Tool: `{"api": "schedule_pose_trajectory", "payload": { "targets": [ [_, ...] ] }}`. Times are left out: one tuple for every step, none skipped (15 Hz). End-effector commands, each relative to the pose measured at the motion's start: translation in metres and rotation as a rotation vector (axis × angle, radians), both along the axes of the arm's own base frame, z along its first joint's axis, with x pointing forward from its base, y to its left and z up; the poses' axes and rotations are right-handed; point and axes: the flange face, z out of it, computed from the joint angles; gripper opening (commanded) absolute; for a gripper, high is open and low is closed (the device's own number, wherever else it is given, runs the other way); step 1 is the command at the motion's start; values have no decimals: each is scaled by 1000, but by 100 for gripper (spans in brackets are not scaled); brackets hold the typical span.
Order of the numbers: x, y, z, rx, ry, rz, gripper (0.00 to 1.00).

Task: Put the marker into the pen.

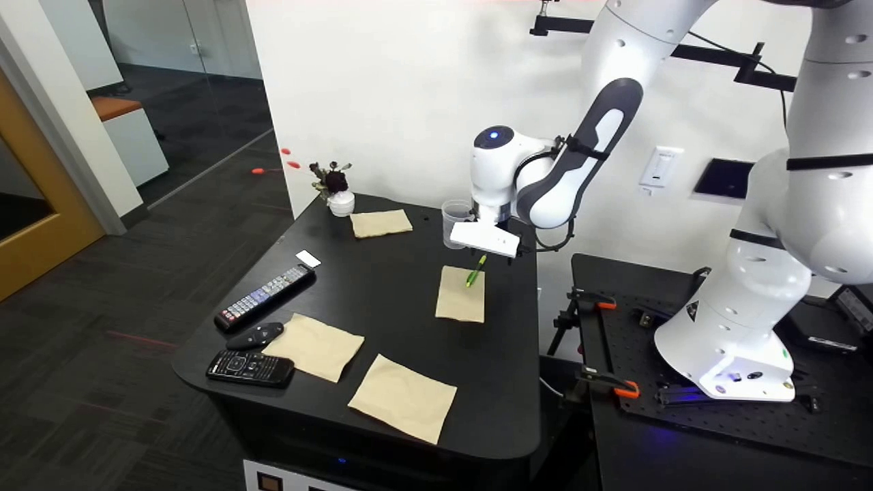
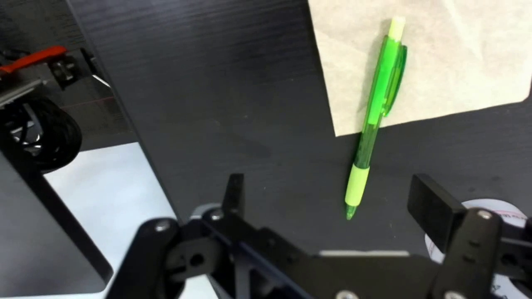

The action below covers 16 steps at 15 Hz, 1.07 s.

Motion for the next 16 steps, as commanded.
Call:
{"api": "schedule_pose_trajectory", "payload": {
  "targets": [
    [15, -1, -14, 2, -16, -31, 100],
    [18, -1, -18, 4, -17, -38, 100],
    [19, 1, -20, 5, -17, -46, 100],
    [21, 1, -22, 6, -18, -54, 100],
    [23, 2, -24, 7, -18, -62, 100],
    [25, 2, -25, 8, -19, -69, 100],
    [26, 2, -27, 8, -21, -75, 100],
    [27, 2, -27, 8, -22, -81, 100],
    [27, 2, -28, 5, -23, -89, 75],
    [28, 1, -28, -1, -24, -93, 72],
    [28, 1, -29, -2, -24, -94, 66],
    [28, 0, -29, -3, -25, -97, 58],
    [28, -1, -29, -4, -26, -102, 49],
    [28, -1, -29, -3, -27, -106, 42],
    [28, -2, -30, -4, -28, -110, 34],
    [28, -2, -29, -3, -29, -113, 27]
  ]
}}
